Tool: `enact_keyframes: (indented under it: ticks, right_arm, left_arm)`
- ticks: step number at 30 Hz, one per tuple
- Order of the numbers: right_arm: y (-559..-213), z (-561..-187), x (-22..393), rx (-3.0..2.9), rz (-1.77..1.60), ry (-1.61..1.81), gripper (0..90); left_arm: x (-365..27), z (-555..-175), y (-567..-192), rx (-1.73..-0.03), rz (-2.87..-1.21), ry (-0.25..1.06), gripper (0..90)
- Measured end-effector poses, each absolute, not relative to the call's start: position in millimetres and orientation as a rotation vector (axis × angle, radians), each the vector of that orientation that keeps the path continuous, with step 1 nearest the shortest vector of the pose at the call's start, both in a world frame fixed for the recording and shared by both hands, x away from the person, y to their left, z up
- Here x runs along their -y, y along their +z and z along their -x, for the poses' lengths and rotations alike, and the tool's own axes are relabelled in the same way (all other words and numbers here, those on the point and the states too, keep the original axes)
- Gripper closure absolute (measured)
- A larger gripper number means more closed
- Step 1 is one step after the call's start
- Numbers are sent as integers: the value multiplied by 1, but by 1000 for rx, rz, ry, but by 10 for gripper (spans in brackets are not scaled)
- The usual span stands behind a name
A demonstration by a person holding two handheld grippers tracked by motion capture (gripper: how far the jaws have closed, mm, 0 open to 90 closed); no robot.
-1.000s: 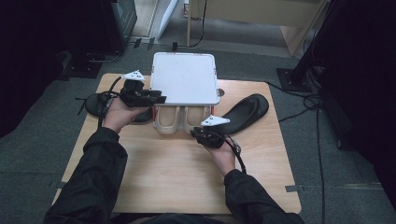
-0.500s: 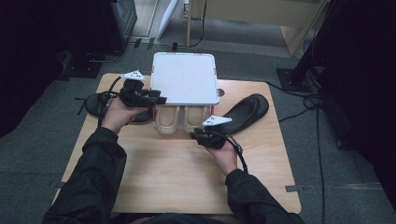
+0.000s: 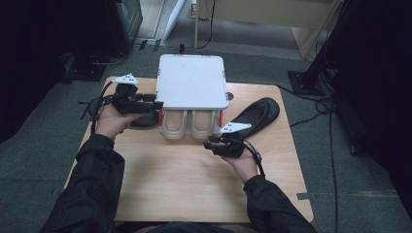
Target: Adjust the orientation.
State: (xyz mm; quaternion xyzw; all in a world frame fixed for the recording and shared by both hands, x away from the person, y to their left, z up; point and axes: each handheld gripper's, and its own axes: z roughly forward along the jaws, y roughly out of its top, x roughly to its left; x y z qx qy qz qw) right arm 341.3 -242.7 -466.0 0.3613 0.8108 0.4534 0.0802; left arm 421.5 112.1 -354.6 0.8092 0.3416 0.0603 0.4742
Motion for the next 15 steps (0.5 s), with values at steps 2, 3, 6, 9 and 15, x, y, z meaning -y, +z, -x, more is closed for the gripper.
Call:
enact_keyframes:
  ticks: [2, 3, 6, 9, 15]
  right_arm:
    - [-464, -340, 245, -2417, -1072, 1369, 607]
    - [-463, -340, 247, -2414, -1063, 1377, 605]
    - [-460, -339, 253, -2415, -1049, 1383, 596]
    - [-460, -339, 262, -2404, -1026, 1368, 590]
    - [-458, -340, 277, -2363, -1045, 1407, 590]
  left_arm:
    - [-117, -421, -358, -856, -1973, 154, 468]
    - [-119, -420, -359, -868, -1967, 155, 468]
    - [-126, -419, -363, -884, -1956, 170, 468]
    - [-132, -417, -369, -896, -1951, 184, 464]
    - [-144, -414, -384, -935, -1948, 196, 465]
